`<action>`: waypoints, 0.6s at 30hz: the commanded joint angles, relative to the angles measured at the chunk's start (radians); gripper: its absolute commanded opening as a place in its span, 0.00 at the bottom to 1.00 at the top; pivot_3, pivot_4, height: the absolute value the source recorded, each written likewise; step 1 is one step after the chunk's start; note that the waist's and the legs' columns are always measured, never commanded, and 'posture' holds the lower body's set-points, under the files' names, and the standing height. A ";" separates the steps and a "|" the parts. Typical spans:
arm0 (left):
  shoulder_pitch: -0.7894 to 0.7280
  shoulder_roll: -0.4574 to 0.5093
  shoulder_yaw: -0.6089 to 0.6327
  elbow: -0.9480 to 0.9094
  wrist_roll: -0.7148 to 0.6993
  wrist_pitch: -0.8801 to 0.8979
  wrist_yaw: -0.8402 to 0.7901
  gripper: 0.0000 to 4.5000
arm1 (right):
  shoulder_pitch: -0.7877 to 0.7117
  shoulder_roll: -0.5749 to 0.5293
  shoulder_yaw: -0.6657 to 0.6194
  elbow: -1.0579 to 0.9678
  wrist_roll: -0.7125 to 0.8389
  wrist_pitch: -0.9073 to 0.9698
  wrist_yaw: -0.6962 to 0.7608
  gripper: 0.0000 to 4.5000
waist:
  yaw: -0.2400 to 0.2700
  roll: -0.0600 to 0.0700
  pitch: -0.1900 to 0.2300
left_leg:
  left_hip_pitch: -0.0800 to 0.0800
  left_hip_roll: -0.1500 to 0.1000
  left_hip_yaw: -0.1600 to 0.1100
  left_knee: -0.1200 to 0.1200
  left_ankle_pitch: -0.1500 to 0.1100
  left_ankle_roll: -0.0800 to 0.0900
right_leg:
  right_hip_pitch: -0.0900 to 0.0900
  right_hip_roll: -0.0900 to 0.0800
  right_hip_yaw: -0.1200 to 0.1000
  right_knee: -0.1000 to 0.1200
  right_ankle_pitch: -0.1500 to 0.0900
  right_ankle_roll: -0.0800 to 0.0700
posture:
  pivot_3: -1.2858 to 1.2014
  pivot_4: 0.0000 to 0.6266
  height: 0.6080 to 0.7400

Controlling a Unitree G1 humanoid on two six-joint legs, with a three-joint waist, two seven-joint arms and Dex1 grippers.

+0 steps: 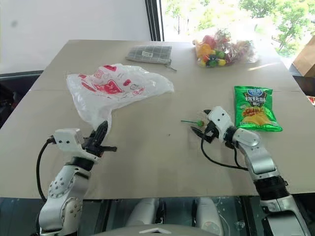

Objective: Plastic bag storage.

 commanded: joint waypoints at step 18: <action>0.035 0.043 -0.015 -0.013 -0.044 0.020 -0.068 0.00 | -0.064 0.021 0.005 0.105 0.012 0.009 0.091 0.13 | -0.001 0.000 0.000 | 0.000 0.000 0.000 0.000 0.000 0.000 | 0.000 0.006 0.001 0.000 0.000 0.000 | 0.52 0.24 1.00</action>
